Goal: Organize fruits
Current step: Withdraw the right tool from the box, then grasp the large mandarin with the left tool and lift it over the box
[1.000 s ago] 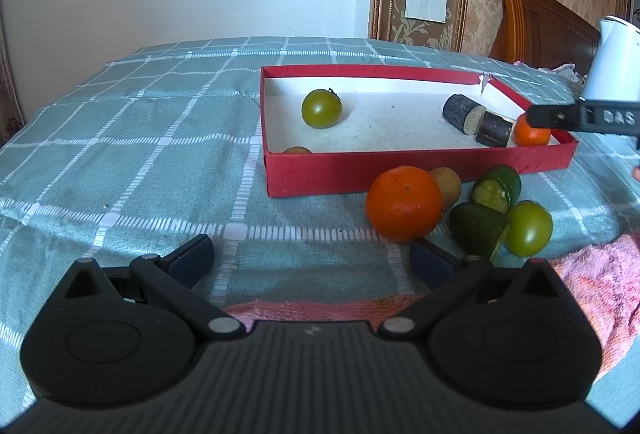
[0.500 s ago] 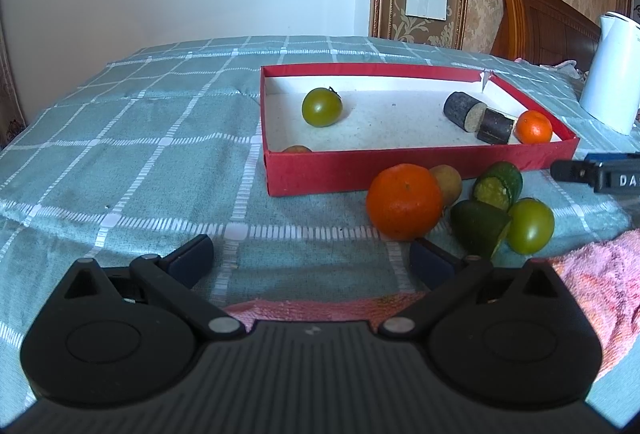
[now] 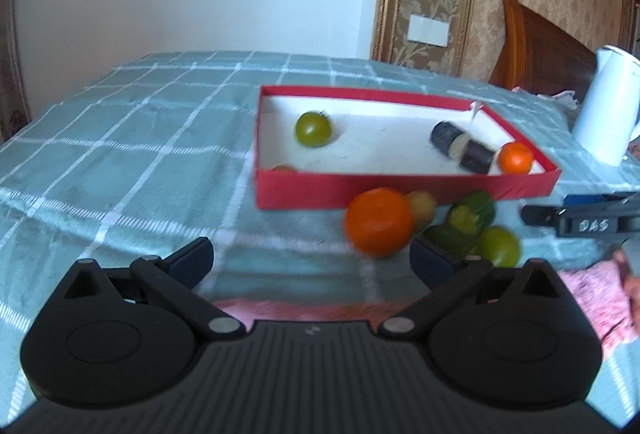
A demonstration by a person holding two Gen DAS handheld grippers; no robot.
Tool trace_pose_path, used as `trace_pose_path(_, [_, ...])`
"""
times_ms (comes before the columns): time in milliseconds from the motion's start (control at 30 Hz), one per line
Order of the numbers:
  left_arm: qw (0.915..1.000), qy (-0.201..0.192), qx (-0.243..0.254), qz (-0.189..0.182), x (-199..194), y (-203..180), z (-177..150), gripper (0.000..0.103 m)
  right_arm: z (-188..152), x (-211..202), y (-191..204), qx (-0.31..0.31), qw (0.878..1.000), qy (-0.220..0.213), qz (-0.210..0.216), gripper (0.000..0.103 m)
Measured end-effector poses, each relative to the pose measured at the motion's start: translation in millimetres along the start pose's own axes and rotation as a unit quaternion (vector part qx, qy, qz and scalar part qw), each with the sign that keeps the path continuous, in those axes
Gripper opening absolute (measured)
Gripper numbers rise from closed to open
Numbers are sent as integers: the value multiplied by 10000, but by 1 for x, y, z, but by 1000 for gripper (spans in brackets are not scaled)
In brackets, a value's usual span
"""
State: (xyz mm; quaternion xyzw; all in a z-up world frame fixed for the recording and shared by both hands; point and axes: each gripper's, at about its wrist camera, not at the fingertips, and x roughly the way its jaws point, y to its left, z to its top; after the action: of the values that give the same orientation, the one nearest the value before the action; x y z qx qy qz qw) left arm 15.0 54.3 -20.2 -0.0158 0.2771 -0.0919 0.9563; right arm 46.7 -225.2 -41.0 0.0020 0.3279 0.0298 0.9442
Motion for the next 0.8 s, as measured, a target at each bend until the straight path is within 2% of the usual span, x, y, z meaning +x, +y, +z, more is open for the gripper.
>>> trace_pose_path(133, [10000, 9, 65, -51, 5, -12, 10, 103, 0, 1, -1, 24, 10000, 19, 2, 87])
trace_pose_path(233, [9998, 170, 120, -59, 14, -18, 12, 103, 0, 1, -1, 24, 10000, 20, 2, 87])
trace_pose_path(367, [9998, 162, -36, -63, 18, -19, 17, 103, 0, 0, -1, 23, 10000, 21, 1, 88])
trace_pose_path(433, [9999, 131, -90, -48, 19, -17, 17, 103, 0, 1, -1, 34, 10000, 61, -47, 95])
trace_pose_path(567, [9998, 202, -17, -74, 22, -17, 16, 82, 0, 2, -2, 38, 9999, 100, -19, 98])
trace_pose_path(800, [9996, 254, -13, -113, 32, -18, 14, 78, 0, 3, -2, 36, 9999, 99, -18, 98])
